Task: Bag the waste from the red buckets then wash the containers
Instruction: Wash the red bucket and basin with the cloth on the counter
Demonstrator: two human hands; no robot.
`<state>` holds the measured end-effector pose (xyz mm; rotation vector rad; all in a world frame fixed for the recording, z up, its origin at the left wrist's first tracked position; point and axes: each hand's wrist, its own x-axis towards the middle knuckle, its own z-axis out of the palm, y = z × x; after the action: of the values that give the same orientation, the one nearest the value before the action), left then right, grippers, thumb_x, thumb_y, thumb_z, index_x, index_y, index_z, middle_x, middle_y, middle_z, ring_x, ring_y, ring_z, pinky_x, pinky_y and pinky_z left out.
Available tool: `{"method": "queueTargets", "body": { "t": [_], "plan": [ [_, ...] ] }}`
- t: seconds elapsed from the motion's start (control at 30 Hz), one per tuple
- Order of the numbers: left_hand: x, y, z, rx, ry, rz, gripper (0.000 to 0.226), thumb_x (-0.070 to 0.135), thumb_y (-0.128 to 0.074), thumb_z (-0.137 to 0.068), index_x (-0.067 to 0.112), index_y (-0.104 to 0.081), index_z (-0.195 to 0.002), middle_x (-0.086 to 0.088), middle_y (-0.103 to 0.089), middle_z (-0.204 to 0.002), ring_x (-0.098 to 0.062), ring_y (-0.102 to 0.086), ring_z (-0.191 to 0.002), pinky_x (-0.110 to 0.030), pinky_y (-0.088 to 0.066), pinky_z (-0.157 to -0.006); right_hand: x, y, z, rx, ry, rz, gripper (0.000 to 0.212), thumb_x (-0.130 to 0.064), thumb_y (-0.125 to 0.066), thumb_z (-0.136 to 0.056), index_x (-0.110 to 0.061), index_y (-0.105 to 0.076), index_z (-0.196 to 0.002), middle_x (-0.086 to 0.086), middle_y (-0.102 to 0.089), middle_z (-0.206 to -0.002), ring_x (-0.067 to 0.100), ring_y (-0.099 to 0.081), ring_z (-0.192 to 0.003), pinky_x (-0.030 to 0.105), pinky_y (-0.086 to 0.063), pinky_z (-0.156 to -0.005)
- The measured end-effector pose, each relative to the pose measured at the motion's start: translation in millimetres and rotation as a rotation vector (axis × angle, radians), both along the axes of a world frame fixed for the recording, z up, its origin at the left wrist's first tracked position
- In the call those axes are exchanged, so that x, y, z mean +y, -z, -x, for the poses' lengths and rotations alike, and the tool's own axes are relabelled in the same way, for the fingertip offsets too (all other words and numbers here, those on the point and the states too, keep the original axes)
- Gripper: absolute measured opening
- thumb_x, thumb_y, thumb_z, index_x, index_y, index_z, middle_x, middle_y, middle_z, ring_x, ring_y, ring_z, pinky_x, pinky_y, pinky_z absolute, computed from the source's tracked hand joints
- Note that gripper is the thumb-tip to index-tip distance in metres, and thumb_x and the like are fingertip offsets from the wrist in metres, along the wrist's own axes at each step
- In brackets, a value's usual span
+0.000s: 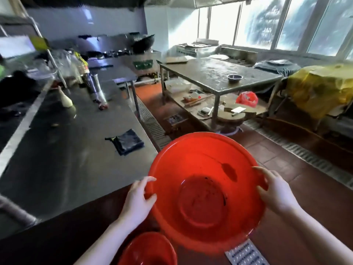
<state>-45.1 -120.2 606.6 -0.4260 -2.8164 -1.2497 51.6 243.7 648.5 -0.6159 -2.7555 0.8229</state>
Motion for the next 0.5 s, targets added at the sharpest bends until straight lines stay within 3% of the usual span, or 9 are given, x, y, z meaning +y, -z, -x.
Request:
{"method": "queueTargets", "body": {
  "t": [0.13,0.33,0.5],
  "plan": [
    [2.5,-44.2,52.9,0.048,-0.15,-0.056,0.044,0.009,-0.065,-0.084,0.041,-0.055,-0.112,0.002,-0.052,-0.1,-0.017,-0.059,-0.073,-0.038,-0.053,-0.073,13.6,-54.9,102.8,0.075,-0.17,-0.028,0.062,-0.003,-0.066,-0.077,-0.024,-0.055,-0.133,0.006,-0.055,-0.112,0.02,-0.054,-0.093,0.026,-0.041,-0.086],
    [-22.4,-92.8,152.5,0.217,-0.374,-0.04,0.034,0.006,-0.063,-0.088,0.024,-0.06,-0.117,0.008,-0.055,-0.103,-0.014,-0.057,-0.092,-0.03,-0.045,-0.083,-8.4,-101.7,267.2,0.148,-0.432,-0.049,0.061,-0.01,-0.066,-0.081,-0.025,-0.05,-0.138,0.013,-0.058,-0.128,0.029,-0.058,-0.11,0.031,-0.043,-0.095],
    [-64.0,-98.9,242.7,0.323,-0.545,-0.04,0.032,0.002,-0.062,-0.087,0.016,-0.061,-0.116,0.002,-0.055,-0.102,-0.021,-0.056,-0.096,-0.037,-0.047,-0.087,-56.7,-115.3,412.8,0.196,-0.598,-0.046,0.057,-0.013,-0.068,-0.083,-0.028,-0.052,-0.135,0.011,-0.06,-0.128,0.029,-0.059,-0.111,0.037,-0.044,-0.099]
  ]
}}
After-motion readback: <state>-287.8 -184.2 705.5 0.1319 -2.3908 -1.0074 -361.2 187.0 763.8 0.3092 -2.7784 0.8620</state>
